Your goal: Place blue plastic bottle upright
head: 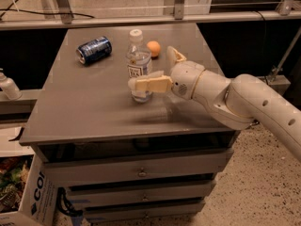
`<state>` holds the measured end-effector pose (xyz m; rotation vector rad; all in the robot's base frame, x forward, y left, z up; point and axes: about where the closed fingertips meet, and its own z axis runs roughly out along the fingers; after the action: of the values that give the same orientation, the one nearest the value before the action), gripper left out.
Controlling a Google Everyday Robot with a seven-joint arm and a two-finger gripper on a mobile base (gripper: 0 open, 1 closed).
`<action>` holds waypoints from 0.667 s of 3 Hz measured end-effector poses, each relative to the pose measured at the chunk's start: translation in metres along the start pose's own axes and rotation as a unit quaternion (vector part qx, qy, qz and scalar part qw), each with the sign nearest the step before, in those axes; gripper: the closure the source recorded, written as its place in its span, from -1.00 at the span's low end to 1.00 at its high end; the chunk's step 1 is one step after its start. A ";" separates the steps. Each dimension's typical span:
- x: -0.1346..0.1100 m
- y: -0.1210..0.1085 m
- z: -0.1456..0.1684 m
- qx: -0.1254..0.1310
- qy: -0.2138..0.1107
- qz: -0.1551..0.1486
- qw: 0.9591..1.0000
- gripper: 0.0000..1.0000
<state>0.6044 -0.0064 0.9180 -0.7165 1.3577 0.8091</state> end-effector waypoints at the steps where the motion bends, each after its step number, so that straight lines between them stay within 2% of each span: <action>1: 0.000 -0.004 -0.007 0.007 0.003 -0.002 1.000 -1.00; 2: -0.009 -0.014 -0.026 0.009 0.012 -0.017 1.000 -1.00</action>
Offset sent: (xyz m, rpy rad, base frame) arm -0.0041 -0.0691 0.0154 -0.0883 -0.0342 -0.0419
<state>0.6019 -0.0362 0.9240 -0.7353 1.3693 0.7619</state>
